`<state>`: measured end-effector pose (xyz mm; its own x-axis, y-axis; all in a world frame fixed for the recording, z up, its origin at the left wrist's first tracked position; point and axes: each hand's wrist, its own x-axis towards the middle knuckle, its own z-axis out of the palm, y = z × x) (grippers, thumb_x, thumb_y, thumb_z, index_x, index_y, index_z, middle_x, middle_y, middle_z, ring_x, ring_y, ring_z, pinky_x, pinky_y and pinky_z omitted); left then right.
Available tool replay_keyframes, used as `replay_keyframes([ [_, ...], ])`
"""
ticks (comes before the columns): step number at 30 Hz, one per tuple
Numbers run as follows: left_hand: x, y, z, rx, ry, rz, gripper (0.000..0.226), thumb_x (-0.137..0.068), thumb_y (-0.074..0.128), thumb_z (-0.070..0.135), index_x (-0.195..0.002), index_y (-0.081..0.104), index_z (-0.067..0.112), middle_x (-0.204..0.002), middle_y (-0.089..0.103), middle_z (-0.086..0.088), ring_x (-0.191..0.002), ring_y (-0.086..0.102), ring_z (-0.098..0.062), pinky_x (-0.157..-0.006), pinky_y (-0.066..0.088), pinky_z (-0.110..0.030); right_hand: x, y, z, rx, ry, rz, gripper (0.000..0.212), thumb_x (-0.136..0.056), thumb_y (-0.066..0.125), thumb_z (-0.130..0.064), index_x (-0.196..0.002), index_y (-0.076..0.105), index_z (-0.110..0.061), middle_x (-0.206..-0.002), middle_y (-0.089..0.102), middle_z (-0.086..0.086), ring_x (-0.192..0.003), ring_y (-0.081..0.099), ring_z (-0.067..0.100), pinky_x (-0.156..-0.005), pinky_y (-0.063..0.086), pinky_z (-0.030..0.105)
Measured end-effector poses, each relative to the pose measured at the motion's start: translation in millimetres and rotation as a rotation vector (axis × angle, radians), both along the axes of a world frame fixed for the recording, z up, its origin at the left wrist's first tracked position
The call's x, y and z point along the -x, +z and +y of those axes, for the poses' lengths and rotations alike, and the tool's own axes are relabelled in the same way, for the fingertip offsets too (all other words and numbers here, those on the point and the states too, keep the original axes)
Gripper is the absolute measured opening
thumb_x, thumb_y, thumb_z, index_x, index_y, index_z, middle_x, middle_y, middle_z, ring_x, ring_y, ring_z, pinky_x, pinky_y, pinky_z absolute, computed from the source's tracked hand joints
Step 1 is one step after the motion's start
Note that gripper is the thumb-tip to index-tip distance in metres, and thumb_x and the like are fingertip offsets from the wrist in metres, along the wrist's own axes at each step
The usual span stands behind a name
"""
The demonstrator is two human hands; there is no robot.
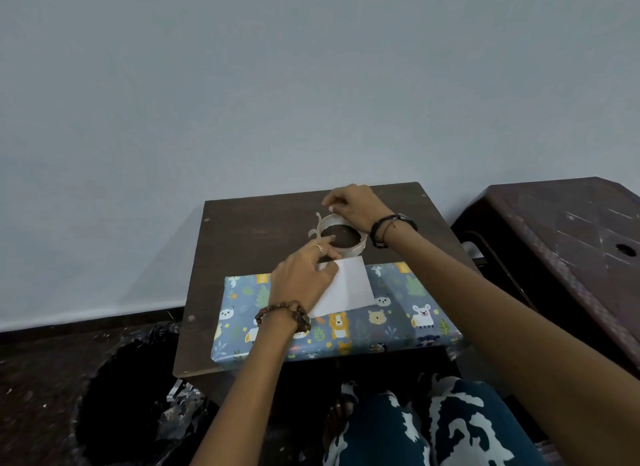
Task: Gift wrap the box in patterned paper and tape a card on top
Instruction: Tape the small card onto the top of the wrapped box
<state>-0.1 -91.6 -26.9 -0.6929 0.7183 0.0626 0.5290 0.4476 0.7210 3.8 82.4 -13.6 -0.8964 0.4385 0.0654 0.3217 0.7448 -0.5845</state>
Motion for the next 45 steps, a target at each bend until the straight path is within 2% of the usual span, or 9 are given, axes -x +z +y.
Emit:
replay_keyframes([
  [5, -8, 3, 7, 0.208, -0.057, 0.273, 0.029, -0.093, 0.041, 0.025, -0.12, 0.051, 0.022, -0.118, 0.062, -0.002, -0.104, 0.056, -0.026, -0.077, 0.038, -0.031, 29, -3, 3, -0.007, 0.056, -0.292, 0.022, -0.091, 0.055, -0.007, -0.108, 0.066, 0.001, -0.12, 0.063, 0.012, -0.11, 0.057, 0.023, -0.084, 0.041, 0.024],
  [12, -10, -1, 21, 0.309, -0.06, 0.427, 0.015, -0.094, 0.033, 0.029, -0.095, 0.045, 0.019, -0.094, 0.066, -0.004, -0.089, 0.061, -0.027, -0.057, 0.026, -0.026, 36, -1, 9, -0.003, 0.075, -0.292, 0.015, -0.088, 0.059, -0.009, -0.096, 0.068, 0.0, -0.089, 0.059, 0.002, -0.084, 0.05, 0.014, -0.058, 0.036, 0.014],
  [17, -7, -2, 25, 0.338, -0.085, 0.464, 0.017, -0.094, 0.034, 0.028, -0.093, 0.046, 0.017, -0.093, 0.066, -0.005, -0.084, 0.06, -0.028, -0.047, 0.014, -0.025, 41, -9, 9, -0.178, 0.049, -0.323, 0.016, -0.092, 0.052, -0.018, -0.095, 0.063, -0.007, -0.104, 0.065, 0.011, -0.09, 0.059, 0.025, -0.078, 0.047, 0.032],
  [22, -7, -4, 23, 0.318, -0.08, 0.47, 0.021, -0.094, 0.033, 0.026, -0.107, 0.049, 0.018, -0.096, 0.066, -0.005, -0.086, 0.06, -0.025, -0.047, 0.016, -0.023, 39, -8, 5, -0.236, -0.069, -0.111, 0.022, -0.099, 0.036, -0.021, -0.105, 0.052, -0.007, -0.088, 0.066, 0.011, -0.077, 0.061, 0.029, -0.074, 0.05, 0.037],
  [26, -3, -1, 19, 0.252, -0.051, 0.271, 0.03, -0.092, 0.037, 0.021, -0.119, 0.049, 0.018, -0.106, 0.065, -0.006, -0.097, 0.057, -0.029, -0.065, 0.029, -0.027, 26, 3, 0, 0.237, -0.178, 0.153, 0.012, -0.094, 0.049, -0.02, -0.09, 0.057, -0.012, -0.069, 0.068, 0.003, -0.052, 0.055, 0.016, -0.057, 0.053, 0.029],
  [31, 5, 9, 13, -0.096, 0.132, -0.223, 0.009, -0.085, 0.042, 0.023, -0.082, 0.05, 0.026, -0.09, 0.057, 0.006, -0.084, 0.052, -0.021, -0.068, 0.033, -0.031, -30, 33, -20, 0.632, -0.254, 0.451, 0.01, -0.086, 0.066, -0.018, -0.081, 0.067, -0.01, -0.072, 0.064, -0.002, -0.052, 0.053, 0.008, -0.049, 0.048, 0.017],
  [35, -1, 28, 8, -0.373, 0.3, -0.431, 0.017, -0.089, 0.05, 0.011, -0.075, 0.051, 0.02, -0.072, 0.055, 0.007, -0.067, 0.049, -0.014, -0.056, 0.034, -0.026, -85, 50, -51, 0.643, -0.301, 0.66, 0.008, -0.085, 0.066, -0.017, -0.081, 0.07, -0.011, -0.072, 0.065, -0.001, -0.055, 0.056, 0.005, -0.056, 0.052, 0.019],
  [39, -26, 34, -2, -0.485, 0.285, -0.695, 0.019, -0.089, 0.056, 0.009, -0.074, 0.059, 0.019, -0.079, 0.062, 0.0, -0.075, 0.057, -0.02, -0.066, 0.051, -0.039, -121, 37, -92, 0.608, -0.325, 0.783, 0.007, -0.085, 0.065, -0.011, -0.086, 0.071, -0.01, -0.074, 0.066, 0.001, -0.059, 0.059, 0.007, -0.058, 0.051, 0.018],
  [45, -60, 39, -8, -0.566, 0.2, -0.708, 0.015, -0.088, 0.059, 0.009, -0.079, 0.061, 0.021, -0.061, 0.068, 0.012, -0.055, 0.062, 0.002, -0.056, 0.055, -0.027, -142, 3, -104, 0.218, -0.33, 0.803, 0.012, -0.087, 0.062, -0.025, -0.092, 0.069, -0.016, -0.089, 0.064, -0.001, -0.079, 0.063, 0.011, -0.067, 0.054, 0.025],
])
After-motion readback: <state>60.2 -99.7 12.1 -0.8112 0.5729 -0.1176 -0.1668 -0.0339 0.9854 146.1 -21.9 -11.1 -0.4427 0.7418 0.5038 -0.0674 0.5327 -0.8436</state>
